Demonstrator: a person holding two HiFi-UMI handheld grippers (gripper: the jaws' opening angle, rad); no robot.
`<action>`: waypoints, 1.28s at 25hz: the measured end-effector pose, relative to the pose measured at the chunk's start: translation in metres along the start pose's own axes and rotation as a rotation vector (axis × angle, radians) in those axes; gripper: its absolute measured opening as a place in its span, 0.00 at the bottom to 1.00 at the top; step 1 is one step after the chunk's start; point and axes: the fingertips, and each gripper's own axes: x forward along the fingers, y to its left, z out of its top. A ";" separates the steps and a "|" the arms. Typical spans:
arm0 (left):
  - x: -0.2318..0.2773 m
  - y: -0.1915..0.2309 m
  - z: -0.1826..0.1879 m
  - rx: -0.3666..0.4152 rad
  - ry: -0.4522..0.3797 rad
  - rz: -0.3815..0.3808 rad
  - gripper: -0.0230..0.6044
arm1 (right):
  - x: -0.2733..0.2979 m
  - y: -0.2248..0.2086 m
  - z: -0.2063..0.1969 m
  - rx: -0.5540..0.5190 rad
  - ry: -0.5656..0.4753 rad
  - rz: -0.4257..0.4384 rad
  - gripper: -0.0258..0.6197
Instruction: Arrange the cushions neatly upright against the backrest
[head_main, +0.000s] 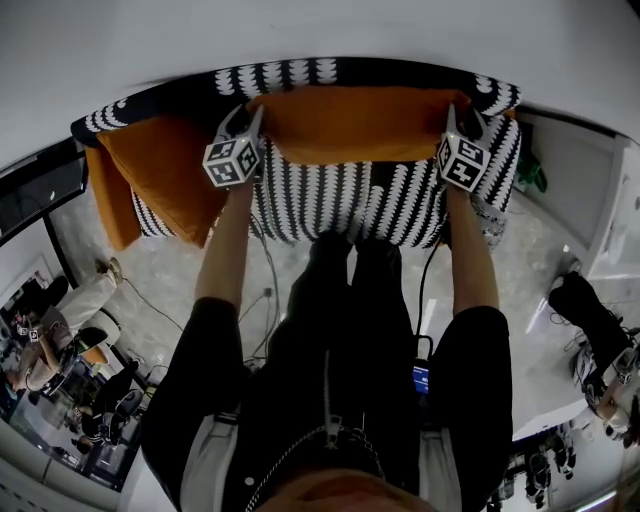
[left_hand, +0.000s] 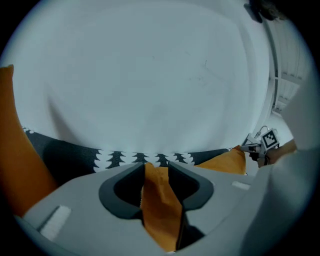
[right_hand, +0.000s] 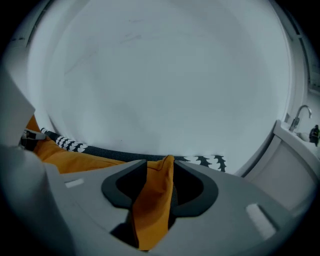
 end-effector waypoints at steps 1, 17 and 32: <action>-0.008 -0.002 0.002 0.006 -0.017 0.011 0.28 | -0.007 -0.001 0.001 -0.008 -0.017 -0.001 0.28; -0.172 -0.085 -0.005 0.008 -0.164 0.023 0.29 | -0.133 0.129 0.012 -0.135 -0.143 0.374 0.26; -0.374 0.001 -0.142 -0.012 -0.166 0.022 0.05 | -0.268 0.416 -0.058 -0.418 -0.143 0.660 0.24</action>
